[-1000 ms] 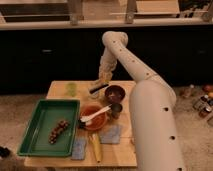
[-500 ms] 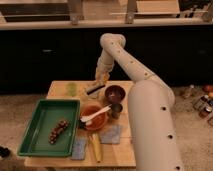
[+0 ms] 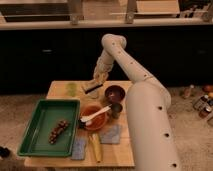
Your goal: Place eraser in paper cup
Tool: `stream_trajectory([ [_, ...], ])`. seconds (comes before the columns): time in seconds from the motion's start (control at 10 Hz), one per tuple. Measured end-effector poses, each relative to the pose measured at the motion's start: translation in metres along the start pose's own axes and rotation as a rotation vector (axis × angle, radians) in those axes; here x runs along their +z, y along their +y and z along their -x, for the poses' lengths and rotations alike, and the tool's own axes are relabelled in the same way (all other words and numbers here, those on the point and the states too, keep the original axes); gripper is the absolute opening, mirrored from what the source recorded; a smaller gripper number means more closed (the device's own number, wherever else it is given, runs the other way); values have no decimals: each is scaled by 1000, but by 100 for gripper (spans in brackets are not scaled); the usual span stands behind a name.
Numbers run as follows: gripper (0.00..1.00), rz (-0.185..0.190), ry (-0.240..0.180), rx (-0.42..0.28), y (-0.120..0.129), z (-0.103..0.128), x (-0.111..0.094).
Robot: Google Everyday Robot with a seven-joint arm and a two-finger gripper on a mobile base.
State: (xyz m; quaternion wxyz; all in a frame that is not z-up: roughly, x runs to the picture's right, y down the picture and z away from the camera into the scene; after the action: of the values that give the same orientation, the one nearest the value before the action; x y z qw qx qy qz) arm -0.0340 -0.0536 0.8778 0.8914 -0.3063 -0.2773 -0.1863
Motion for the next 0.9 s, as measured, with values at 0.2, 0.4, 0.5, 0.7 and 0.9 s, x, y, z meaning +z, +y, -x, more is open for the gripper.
stream_trajectory([
  [0.2, 1, 13, -25, -5, -4, 2, 5],
  [0.4, 2, 22, -37, -3, -6, -1, 6],
  [0.5, 8, 25, -34, 4, -6, -4, 5],
  [0.7, 29, 29, -31, 26, -5, -11, 4],
  [0.9, 46, 30, -37, 39, -5, -15, 3],
])
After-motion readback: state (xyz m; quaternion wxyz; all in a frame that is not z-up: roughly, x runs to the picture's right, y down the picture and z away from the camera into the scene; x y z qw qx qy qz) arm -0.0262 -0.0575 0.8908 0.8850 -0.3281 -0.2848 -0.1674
